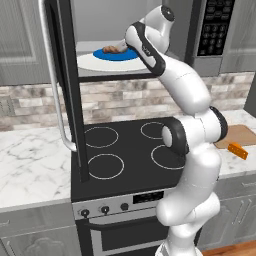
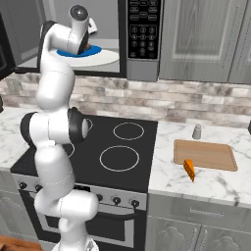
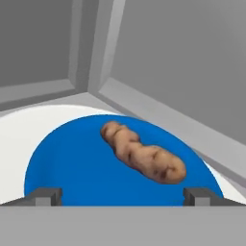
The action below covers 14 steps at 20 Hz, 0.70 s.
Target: Retrieve the reheated potato from the microwave, then place the potato, cheese, and condiment on the cutting board.
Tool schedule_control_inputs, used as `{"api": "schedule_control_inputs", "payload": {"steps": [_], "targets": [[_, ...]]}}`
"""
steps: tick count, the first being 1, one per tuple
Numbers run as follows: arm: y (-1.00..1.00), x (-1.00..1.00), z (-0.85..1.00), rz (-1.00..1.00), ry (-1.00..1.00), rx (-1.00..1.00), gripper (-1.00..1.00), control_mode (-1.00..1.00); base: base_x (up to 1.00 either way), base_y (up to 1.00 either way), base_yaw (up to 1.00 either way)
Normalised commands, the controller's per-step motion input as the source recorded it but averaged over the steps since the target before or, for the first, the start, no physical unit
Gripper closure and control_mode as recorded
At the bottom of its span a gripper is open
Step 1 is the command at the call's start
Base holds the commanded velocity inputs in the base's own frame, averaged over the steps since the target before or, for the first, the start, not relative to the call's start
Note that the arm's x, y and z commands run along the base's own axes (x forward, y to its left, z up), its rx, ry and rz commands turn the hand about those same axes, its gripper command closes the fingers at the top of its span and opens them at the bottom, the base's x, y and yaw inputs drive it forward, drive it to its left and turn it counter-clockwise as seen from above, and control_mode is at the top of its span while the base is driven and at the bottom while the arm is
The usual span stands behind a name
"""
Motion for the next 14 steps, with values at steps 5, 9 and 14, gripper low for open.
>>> {"api": "schedule_control_inputs", "payload": {"steps": [5, 9, 14], "targets": [[0.08, 0.43, 0.0, 0.0, 0.07, 0.0, -1.0, -1.0, 0.0, 0.0, 0.0], [0.09, 0.43, 0.0, 0.0, 0.13, 0.0, -1.0, -1.0, 0.0, 0.0, 0.0], [0.07, 0.38, 0.0, 0.0, 0.09, 0.0, -1.0, -1.0, 0.0, 0.0, 0.0]]}}
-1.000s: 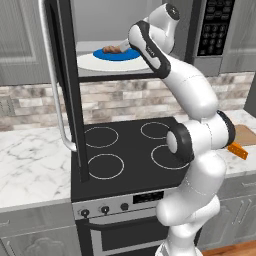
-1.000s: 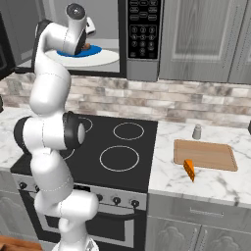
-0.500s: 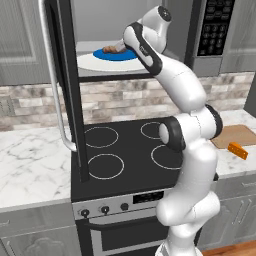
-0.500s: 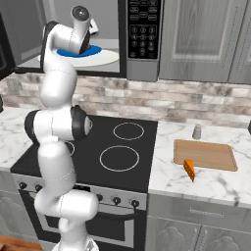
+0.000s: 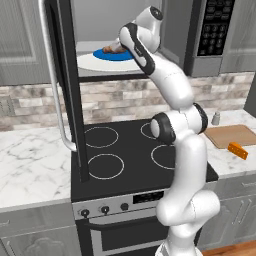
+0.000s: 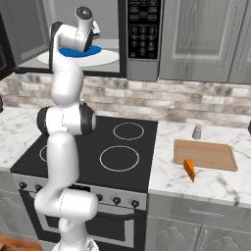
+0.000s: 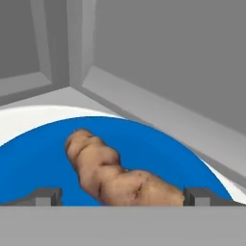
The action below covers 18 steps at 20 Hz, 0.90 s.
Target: Retrieve the reheated potato from the microwave, then place the potato, cheese, and condiment on the cutting board.
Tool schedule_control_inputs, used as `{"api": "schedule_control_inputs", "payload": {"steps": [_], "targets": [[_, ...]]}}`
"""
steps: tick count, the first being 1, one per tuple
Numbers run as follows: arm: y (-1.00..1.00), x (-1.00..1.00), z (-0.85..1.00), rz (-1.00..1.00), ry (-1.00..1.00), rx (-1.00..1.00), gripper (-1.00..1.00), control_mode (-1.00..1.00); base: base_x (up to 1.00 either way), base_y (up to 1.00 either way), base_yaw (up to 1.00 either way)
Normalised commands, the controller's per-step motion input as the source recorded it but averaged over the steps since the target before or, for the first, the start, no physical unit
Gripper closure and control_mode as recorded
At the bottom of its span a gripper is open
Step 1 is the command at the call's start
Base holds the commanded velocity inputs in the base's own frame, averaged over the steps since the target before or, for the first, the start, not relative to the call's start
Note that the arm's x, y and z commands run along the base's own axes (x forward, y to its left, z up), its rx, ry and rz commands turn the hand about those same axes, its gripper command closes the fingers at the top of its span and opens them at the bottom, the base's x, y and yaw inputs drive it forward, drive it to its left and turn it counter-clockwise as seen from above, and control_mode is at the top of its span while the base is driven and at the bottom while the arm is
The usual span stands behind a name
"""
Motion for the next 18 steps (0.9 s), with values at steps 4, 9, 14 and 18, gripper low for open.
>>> {"api": "schedule_control_inputs", "payload": {"steps": [4, 9, 14, 18], "targets": [[0.07, 0.3, 0.0, 0.0, 0.02, 0.0, -1.0, -1.0, 0.0, 0.0, 0.0], [0.06, 0.27, 0.0, 0.03, 0.0, -0.01, -1.0, -1.0, 0.0, 0.0, 0.0], [0.07, 0.18, 0.0, 0.05, 0.04, -0.04, -1.0, -1.0, 0.0, 0.0, 0.0], [0.06, 0.12, 0.0, 0.07, 0.07, -0.04, -1.0, -1.0, 0.0, 0.0, 0.0]]}}
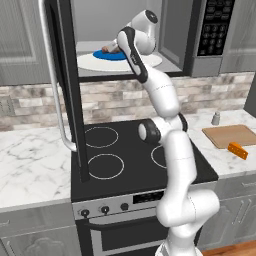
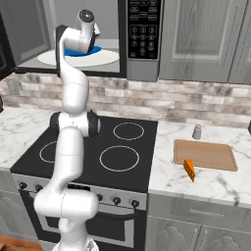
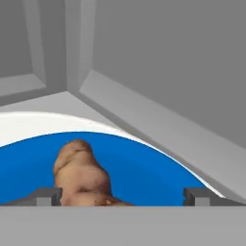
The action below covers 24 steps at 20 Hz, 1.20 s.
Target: Retrieve the reheated potato from the microwave, then place the potato, cheese, and condiment on the cutting board.
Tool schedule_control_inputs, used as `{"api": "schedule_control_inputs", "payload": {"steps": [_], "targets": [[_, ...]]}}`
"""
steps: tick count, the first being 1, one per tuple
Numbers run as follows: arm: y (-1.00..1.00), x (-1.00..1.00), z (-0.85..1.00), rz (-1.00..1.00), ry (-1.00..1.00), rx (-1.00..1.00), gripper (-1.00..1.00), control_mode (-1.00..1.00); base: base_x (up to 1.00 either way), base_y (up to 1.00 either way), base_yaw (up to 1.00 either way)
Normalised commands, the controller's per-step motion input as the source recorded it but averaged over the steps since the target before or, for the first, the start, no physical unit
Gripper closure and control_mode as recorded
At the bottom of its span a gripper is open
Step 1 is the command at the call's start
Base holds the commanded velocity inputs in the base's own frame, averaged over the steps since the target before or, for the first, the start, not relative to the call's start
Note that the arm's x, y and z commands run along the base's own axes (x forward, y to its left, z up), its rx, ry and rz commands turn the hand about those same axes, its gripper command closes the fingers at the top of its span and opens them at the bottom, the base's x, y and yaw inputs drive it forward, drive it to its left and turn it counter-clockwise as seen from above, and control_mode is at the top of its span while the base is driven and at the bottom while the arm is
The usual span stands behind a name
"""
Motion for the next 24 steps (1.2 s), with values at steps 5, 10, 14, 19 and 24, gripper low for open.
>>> {"api": "schedule_control_inputs", "payload": {"steps": [5, 10, 14, 19, 24], "targets": [[0.02, 0.06, 0.0, 0.05, 0.16, -0.05, -1.0, -1.0, 0.0, 0.0, 0.0], [0.0, 0.1, 0.0, 0.0, 0.23, -0.04, -1.0, -1.0, 0.0, 0.0, 0.0], [0.0, 0.2, 0.05, 0.0, 0.26, -0.04, -1.0, -1.0, 0.0, 0.0, 0.0], [0.0, 0.22, 0.01, 0.0, 0.21, -0.02, -1.0, -1.0, 0.0, 0.0, 0.0], [0.02, 0.24, 0.05, 0.0, 0.16, 0.0, 1.0, -1.0, 0.0, 0.0, 0.0]]}}
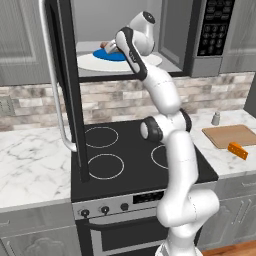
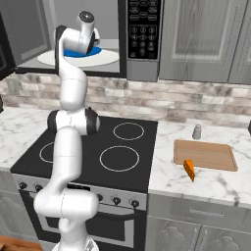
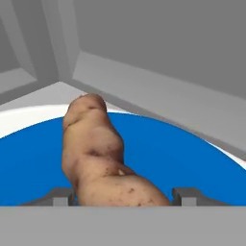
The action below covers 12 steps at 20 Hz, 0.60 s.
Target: Retrieve the reheated potato from the microwave, then place the potato, cheese, and condiment on the cutting board.
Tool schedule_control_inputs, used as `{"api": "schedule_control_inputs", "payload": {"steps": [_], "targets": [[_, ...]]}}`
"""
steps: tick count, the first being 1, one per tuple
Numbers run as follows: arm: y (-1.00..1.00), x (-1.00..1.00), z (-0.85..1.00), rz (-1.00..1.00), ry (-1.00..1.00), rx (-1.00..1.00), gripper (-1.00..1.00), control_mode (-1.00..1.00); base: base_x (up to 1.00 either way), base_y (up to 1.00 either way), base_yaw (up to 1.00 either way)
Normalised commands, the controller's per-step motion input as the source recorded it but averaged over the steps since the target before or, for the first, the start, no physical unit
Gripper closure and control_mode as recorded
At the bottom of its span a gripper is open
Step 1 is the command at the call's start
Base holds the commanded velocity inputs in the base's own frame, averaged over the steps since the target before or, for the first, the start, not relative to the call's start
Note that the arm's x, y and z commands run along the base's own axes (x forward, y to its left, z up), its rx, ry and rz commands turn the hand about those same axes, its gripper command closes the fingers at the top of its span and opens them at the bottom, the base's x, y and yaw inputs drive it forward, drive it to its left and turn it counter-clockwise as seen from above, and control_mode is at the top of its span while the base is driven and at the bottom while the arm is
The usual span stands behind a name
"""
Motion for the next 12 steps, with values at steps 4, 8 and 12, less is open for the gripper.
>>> {"api": "schedule_control_inputs", "payload": {"steps": [4, 8, 12], "targets": [[0.0, 0.09, 0.0, 0.0, 0.05, 0.0, 1.0, -1.0, 0.0, 0.0, 0.0], [0.0, -0.02, 0.04, 0.0, 0.0, 0.0, 1.0, -1.0, 0.0, 0.0, 0.0], [0.0, -0.22, 0.1, 0.0, 0.0, 0.0, 1.0, -1.0, 0.0, 0.0, 0.0]]}}
